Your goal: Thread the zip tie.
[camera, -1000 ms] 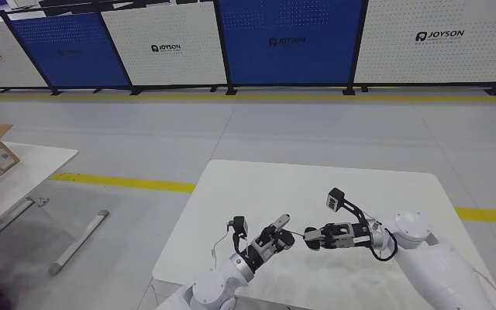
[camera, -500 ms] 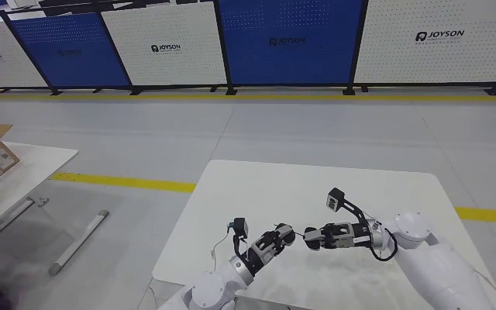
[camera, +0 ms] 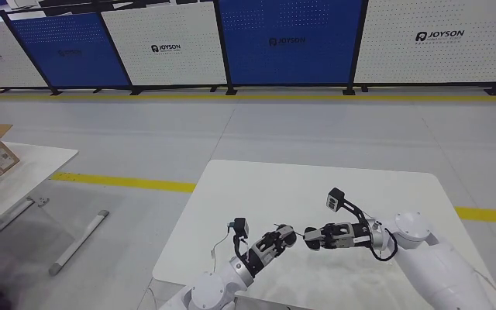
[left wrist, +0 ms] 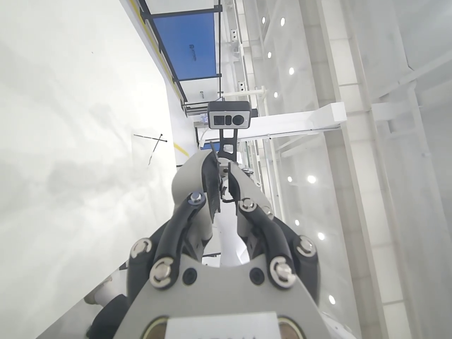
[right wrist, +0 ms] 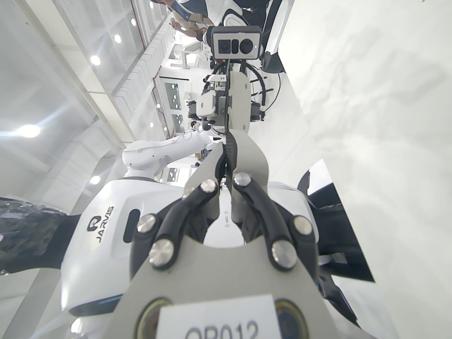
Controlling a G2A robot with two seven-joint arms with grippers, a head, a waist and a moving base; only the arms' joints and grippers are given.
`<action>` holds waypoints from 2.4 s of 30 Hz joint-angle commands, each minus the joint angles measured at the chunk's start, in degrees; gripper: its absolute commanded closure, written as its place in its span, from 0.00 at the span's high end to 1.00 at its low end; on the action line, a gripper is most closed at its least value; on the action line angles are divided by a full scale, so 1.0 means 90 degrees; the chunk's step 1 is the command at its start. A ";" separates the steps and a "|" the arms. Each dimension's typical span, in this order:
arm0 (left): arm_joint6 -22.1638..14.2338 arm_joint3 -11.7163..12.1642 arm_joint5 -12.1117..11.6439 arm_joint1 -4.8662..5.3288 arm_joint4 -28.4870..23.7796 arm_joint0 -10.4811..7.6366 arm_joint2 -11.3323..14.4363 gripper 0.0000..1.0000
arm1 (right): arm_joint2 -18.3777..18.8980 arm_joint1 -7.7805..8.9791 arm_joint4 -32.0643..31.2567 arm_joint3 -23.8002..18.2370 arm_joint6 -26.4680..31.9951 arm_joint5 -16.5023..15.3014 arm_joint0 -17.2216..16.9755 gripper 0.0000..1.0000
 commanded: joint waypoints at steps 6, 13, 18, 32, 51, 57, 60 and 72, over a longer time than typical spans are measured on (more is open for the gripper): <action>-0.0027 0.0007 -0.0024 -0.0012 0.0055 0.0016 -0.0013 0.00 | 0.0000 0.0000 0.0000 0.0000 0.0000 0.0000 0.0000 0.00; -0.0006 -0.0022 -0.0040 -0.0019 0.0227 0.0064 -0.0015 0.00 | 0.0027 0.0005 -0.0057 -0.0144 -0.0219 0.0035 -0.0099 0.14; 0.0044 -0.0065 0.0107 -0.0026 0.0271 0.0093 -0.0021 0.00 | 0.0193 0.0053 -0.0081 -0.0278 -0.0235 0.0128 -0.0227 1.00; 0.0773 -0.0059 0.0842 -0.0077 0.0594 0.0088 -0.0047 0.00 | 0.1206 0.0358 0.0002 -0.0782 -0.0231 -0.0073 -0.0829 1.00; 0.0923 0.0025 0.0825 -0.0106 0.0382 0.0039 -0.0139 0.00 | 0.1228 0.0366 -0.0014 -0.0806 -0.0253 -0.0062 -0.0852 1.00; 0.0645 -0.0406 -0.0189 -0.0045 0.0112 0.0437 -0.0653 0.00 | 0.1228 0.0366 -0.0014 -0.0806 -0.0253 -0.0062 -0.0852 1.00; 0.0469 -0.0829 -0.0604 0.0005 -0.0124 0.0795 -0.1017 0.00 | 0.1228 0.0366 -0.0014 -0.0806 -0.0253 -0.0062 -0.0852 1.00; 0.0053 -0.1318 -0.0796 0.0083 -0.0371 0.1289 -0.1560 0.00 | 0.1228 0.0366 -0.0014 -0.0806 -0.0253 -0.0062 -0.0852 1.00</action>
